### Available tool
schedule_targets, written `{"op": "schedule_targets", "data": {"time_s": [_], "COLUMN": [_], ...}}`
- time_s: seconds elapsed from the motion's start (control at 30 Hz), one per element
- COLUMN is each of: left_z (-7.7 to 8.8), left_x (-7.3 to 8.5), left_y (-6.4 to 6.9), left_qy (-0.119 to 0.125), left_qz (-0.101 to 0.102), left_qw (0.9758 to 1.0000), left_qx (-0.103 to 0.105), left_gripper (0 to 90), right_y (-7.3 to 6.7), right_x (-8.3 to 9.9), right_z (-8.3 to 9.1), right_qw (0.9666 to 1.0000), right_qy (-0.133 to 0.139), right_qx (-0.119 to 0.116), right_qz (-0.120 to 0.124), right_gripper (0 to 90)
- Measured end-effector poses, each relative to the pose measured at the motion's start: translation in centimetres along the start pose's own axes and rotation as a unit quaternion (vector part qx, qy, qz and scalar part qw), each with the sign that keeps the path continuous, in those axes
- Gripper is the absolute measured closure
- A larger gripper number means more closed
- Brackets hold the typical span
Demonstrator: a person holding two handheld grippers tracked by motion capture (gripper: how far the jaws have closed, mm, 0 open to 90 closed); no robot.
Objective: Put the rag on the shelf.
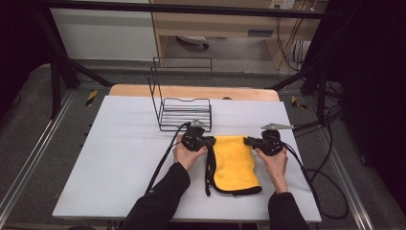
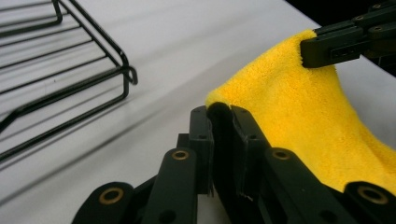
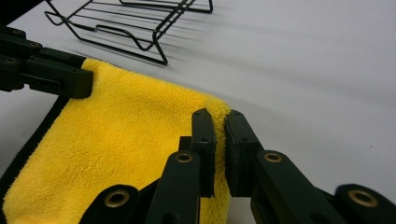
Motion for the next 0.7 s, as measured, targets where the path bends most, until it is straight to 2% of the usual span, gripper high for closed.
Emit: {"op": "schedule_targets", "data": {"time_s": [0.13, 0.5, 0.7], "left_z": [0.7, 2.9, 4.1], "left_x": [-0.4, -1.4, -1.9], "left_y": [0.6, 1.8, 2.5], "left_qy": [0.015, 0.054, 0.082], "left_qz": [-0.004, -0.025, -0.034], "left_qw": [0.9999, 0.9981, 0.996], "left_qx": [0.006, 0.013, 0.013], "left_gripper": [79.7, 79.6, 79.6], "right_y": [-0.9, -2.4, -3.0], "right_x": [-0.9, -2.1, -2.7], "right_z": [1.2, 3.3, 4.2], "right_qw": [0.9996, 0.9976, 0.996], "right_qy": [0.018, 0.057, 0.078], "right_qx": [0.004, 0.003, 0.001], "right_qz": [0.022, 0.039, 0.044], "right_gripper": [84.1, 84.1, 84.2]}}
Point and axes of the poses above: each handheld gripper's, and its own axes: z roughly backward along the jaws, x roughly out of its underside, y roughly to its right, the point moved 5 cm from there along -z, roughly forward along the jaws, and after that the axes turned 6 degrees about y, right-handed, at the moved point
